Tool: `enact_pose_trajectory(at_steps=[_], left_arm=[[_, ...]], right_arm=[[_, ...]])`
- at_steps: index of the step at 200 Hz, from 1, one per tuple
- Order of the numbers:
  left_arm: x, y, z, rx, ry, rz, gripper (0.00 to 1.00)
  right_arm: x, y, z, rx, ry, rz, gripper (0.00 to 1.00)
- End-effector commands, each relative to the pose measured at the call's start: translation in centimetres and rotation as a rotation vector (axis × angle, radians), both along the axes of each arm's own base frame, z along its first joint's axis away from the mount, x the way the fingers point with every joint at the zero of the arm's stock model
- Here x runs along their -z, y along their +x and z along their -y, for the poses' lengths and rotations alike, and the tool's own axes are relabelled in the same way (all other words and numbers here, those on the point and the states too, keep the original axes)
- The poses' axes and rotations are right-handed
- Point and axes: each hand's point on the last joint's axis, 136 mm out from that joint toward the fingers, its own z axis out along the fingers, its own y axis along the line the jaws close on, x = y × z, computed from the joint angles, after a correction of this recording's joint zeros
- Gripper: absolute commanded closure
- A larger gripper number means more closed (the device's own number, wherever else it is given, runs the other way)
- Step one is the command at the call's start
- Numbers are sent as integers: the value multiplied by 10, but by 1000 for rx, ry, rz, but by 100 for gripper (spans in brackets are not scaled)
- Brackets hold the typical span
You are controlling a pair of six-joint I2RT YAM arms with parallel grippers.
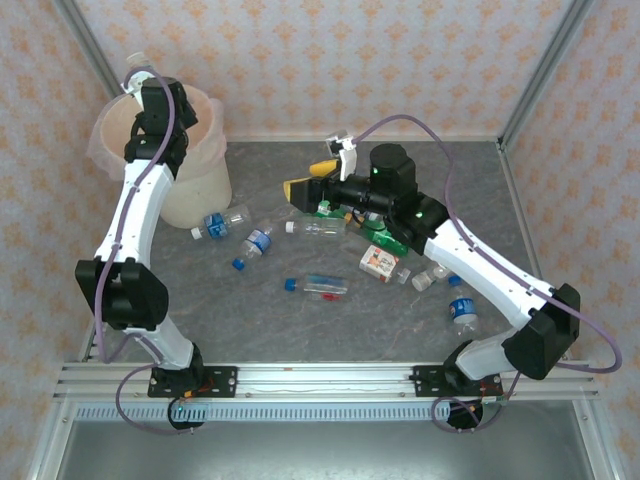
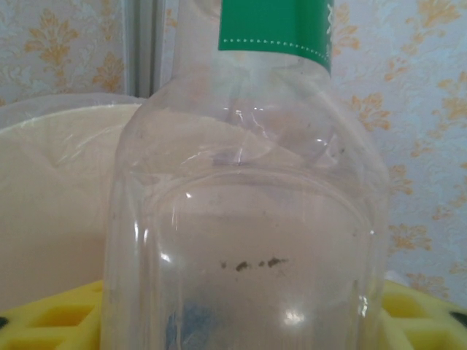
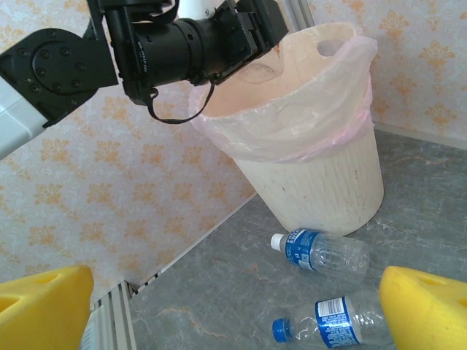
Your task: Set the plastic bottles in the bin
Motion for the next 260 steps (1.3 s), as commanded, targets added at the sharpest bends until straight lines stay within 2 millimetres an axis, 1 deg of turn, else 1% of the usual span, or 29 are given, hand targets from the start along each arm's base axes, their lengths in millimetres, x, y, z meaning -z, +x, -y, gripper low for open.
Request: enact_pose_trajectory(at_steps=[1, 22, 52, 89, 133, 149, 169, 194, 228, 242, 260], left_arm=[[-19, -3, -2, -9, -24, 42, 1], [-18, -5, -1, -7, -22, 33, 1], [-23, -10, -2, -7, -16, 38, 1], [-25, -13, 3, 25, -15, 41, 1], [-36, -28, 6, 39, -12, 85, 1], [-40, -34, 10, 62, -17, 96, 2], [-39, -41, 19, 109, -33, 107, 4], [-34, -56, 30, 159, -39, 112, 5], [-18, -78, 46, 211, 5, 75, 6], [-10, -87, 56, 245, 20, 58, 6], [3, -95, 74, 307, 39, 33, 7]], right_arm=[[-18, -5, 4, 12, 37, 48, 0], [-17, -4, 4, 12, 37, 41, 0], [-18, -4, 3, 8, 40, 40, 0], [-18, -4, 4, 13, 40, 39, 0], [-18, -5, 4, 12, 41, 39, 0], [-19, -5, 4, 12, 43, 39, 0], [-20, -5, 5, 11, 44, 41, 0], [-20, -6, 4, 7, 47, 36, 0], [-18, -8, 4, 3, 51, 24, 0], [-16, -8, 3, -2, 58, 13, 0], [-13, -7, 0, -3, 50, -5, 0]])
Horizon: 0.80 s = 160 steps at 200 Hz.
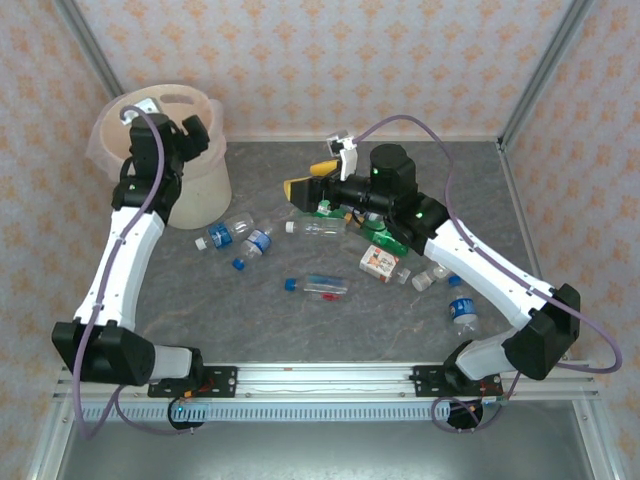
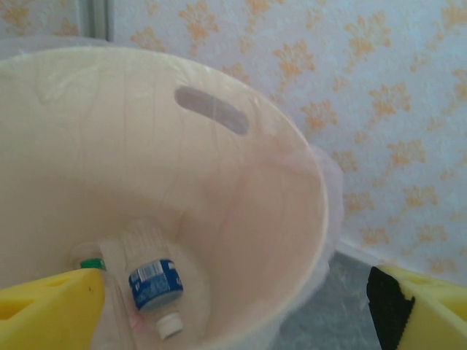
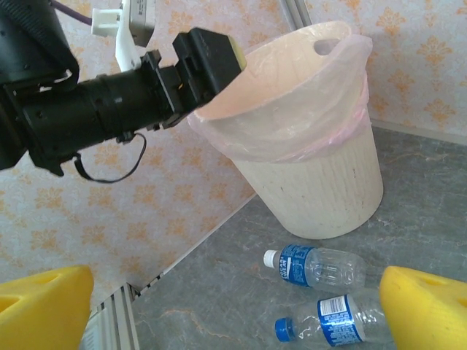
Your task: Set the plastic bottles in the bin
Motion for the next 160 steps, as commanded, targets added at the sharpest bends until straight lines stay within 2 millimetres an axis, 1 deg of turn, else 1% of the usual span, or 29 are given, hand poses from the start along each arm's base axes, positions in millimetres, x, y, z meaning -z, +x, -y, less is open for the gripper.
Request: enact_pose_trajectory(at_steps=[1, 15, 40, 57, 66, 80, 89, 107, 123, 148, 160], left_arm=[[2, -11, 22, 93, 51, 5, 7], [16, -17, 39, 148, 74, -19, 7], [52, -24, 70, 245, 132, -100, 9], [82, -27, 87, 306, 151, -180, 12], [101, -29, 95, 339, 160, -230, 12], [128, -31, 102, 366, 178, -306, 13], [147, -33, 106, 386, 185, -358, 12], [180, -35, 108, 394, 200, -456, 10], [199, -36, 109, 398, 206, -503, 11], [219, -35, 110, 400, 201, -546, 12], [233, -38, 110, 404, 200, -580, 12]], right_arm=[[-15, -7, 0, -9, 41, 17, 0], [-17, -6, -1, -7, 24, 20, 0], [-20, -3, 6, 31, -3, 58, 0], [-17, -2, 10, 52, -17, 76, 0], [-18, -2, 11, 56, -19, 92, 0], [-19, 2, 13, 73, -24, 95, 0], [-20, 2, 14, 73, -24, 98, 0], [-20, 2, 14, 72, -16, 95, 0], [-19, 3, 13, 69, -14, 90, 0], [-14, 4, 9, 58, -25, 74, 0], [-13, 4, 9, 55, -27, 69, 0]])
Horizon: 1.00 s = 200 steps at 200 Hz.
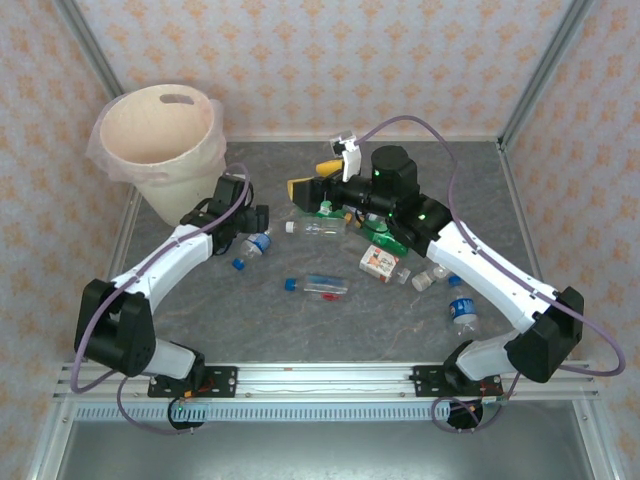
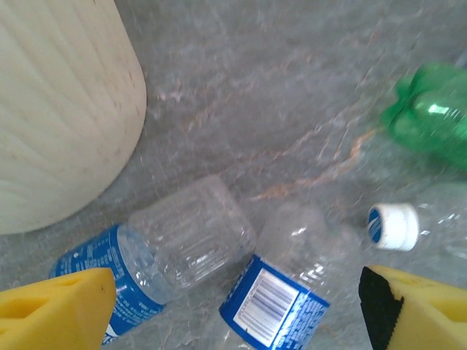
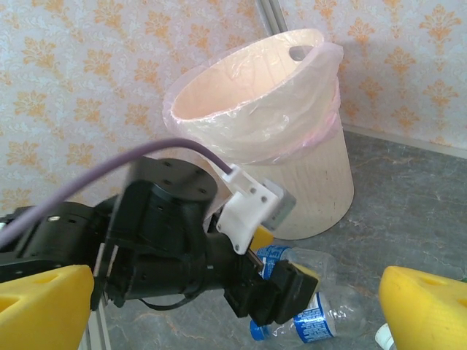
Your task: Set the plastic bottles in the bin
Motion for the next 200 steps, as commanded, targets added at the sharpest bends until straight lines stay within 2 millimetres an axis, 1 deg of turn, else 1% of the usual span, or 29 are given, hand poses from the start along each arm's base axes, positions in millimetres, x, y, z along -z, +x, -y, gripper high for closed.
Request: enact_pose_trajectory(at_steps=[1, 20, 30, 61, 70, 101, 132, 160, 180, 191, 200], left_arm=[[18, -5, 3, 19, 10, -49, 13], [38, -8, 5, 28, 14, -104, 17], [47, -10, 6, 31, 12, -126, 18], [68, -14, 9, 40, 19, -173, 18], [74, -15, 13, 52, 16, -192, 21], [91, -21, 23, 84, 39, -243, 20], [104, -22, 32, 109, 45, -275, 20], [113, -23, 34, 113, 47, -296, 21], [115, -22, 35, 115, 41, -299, 21], [115, -23, 37, 118, 31, -301, 24], [115, -24, 38, 118, 24, -302, 25]], right_arm=[[-14, -1, 0, -5, 16, 32, 0], [-16, -2, 1, -5, 19, 36, 0], [-18, -3, 2, -5, 20, 40, 0], [-18, -4, 1, -10, 21, 41, 0], [-17, -4, 1, -12, 21, 41, 0], [-16, -3, 0, -13, 20, 37, 0], [-16, -3, -1, -16, 23, 33, 0], [-15, -3, -1, -17, 22, 33, 0], [-15, -3, -1, -17, 23, 32, 0], [-16, -3, -1, -17, 23, 33, 0], [-15, -2, -1, -17, 23, 31, 0]])
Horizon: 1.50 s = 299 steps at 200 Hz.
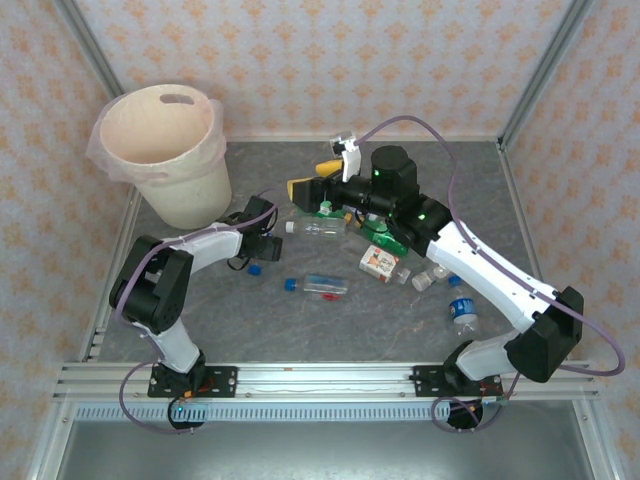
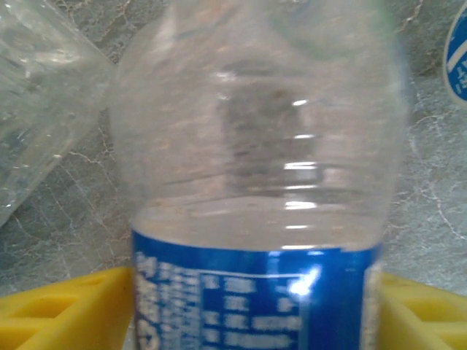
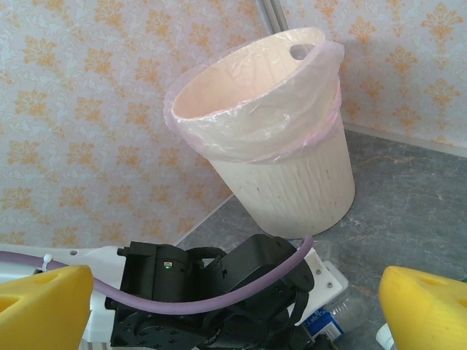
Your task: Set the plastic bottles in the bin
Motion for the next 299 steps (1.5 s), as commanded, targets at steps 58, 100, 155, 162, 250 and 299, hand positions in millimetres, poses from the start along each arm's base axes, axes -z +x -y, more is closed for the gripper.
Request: enact_pose_trajectory(at_steps=[58, 100, 155, 162, 250, 299], left_arm=[[-18, -3, 10, -7, -71, 39, 45], [-55, 0, 15, -29, -127, 133, 45], [-169, 9, 12, -97, -256, 436, 46], [-187, 9, 9, -106, -266, 487, 47], [-371, -1, -57, -299, -151, 962, 49], [-420, 22, -106, -429, -106, 1052, 49]], right_arm=[[-16, -2, -1, -15, 30, 28, 0], [-17, -4, -2, -25, 32, 28, 0], [-19, -10, -5, -60, 46, 24, 0], [-20, -10, -5, -64, 48, 25, 0], [-32, -25, -4, -105, 83, 49, 0], [-38, -27, 0, -93, 91, 64, 0]])
